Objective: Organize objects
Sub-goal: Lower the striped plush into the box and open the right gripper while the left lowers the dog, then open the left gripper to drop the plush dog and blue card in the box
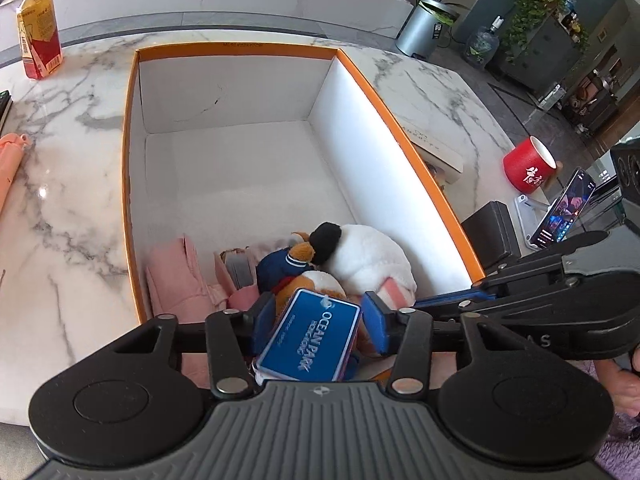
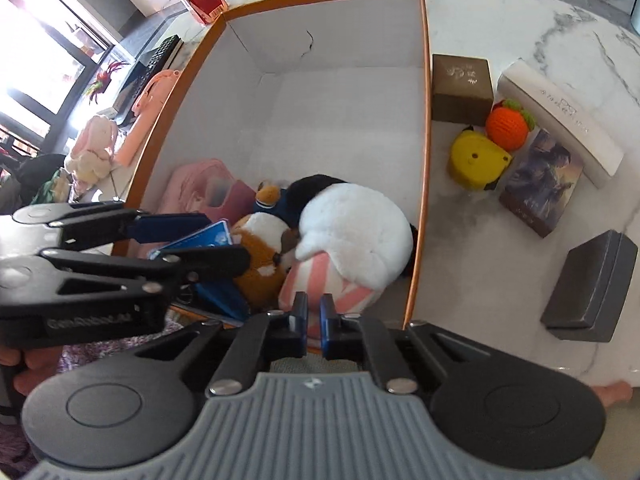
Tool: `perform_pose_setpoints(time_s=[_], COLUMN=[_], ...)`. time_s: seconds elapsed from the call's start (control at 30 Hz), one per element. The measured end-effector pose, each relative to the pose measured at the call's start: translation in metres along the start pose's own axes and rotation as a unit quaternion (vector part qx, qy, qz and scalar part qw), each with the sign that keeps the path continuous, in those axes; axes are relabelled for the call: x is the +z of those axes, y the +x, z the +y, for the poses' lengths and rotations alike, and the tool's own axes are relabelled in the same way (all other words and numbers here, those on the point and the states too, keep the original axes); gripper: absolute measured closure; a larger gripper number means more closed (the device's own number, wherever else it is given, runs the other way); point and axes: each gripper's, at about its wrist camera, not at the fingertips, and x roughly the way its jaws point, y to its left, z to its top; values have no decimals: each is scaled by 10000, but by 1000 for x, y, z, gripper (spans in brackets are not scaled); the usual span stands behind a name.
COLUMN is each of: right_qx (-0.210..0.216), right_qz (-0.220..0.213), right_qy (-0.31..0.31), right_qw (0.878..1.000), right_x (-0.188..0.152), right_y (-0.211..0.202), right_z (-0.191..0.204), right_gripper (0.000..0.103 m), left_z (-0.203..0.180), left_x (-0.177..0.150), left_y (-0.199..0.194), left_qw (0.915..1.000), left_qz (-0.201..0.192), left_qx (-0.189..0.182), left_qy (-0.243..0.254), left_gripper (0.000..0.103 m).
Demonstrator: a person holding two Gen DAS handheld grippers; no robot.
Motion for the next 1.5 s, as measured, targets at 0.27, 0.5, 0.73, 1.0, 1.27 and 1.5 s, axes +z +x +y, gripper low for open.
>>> perform_pose_setpoints(time_s=[0.27, 0.5, 0.73, 1.0, 1.27, 1.5], right_qx=[-395, -621, -623, -539, -419, -580], right_qz=[-249, -93, -19, -176, -919, -1746], right_qy=[-467, -888, -952, -989, -860, -580], right_qw=[9978, 9941, 9935, 9935, 9912, 9812], right_x=[14, 13, 16, 11, -12, -47], right_y=[-9, 16, 21, 19, -18, -61], right_z=[6, 12, 13, 13, 8, -13], right_gripper=[93, 99, 100, 97, 90, 66], left_z=[-4, -5, -7, -9, -21, -57], left_x=[-1, 1, 2, -2, -7, -13], left_y=[8, 24, 35, 31, -4, -32], left_qw=[9997, 9988, 9973, 9981, 9991, 9948], left_qz=[224, 490, 724, 599, -293, -941], left_qx=[0, -6, 70, 171, 288, 133], left_qy=[112, 30, 34, 24, 44, 355], left_gripper=[50, 57, 58, 59, 58, 58])
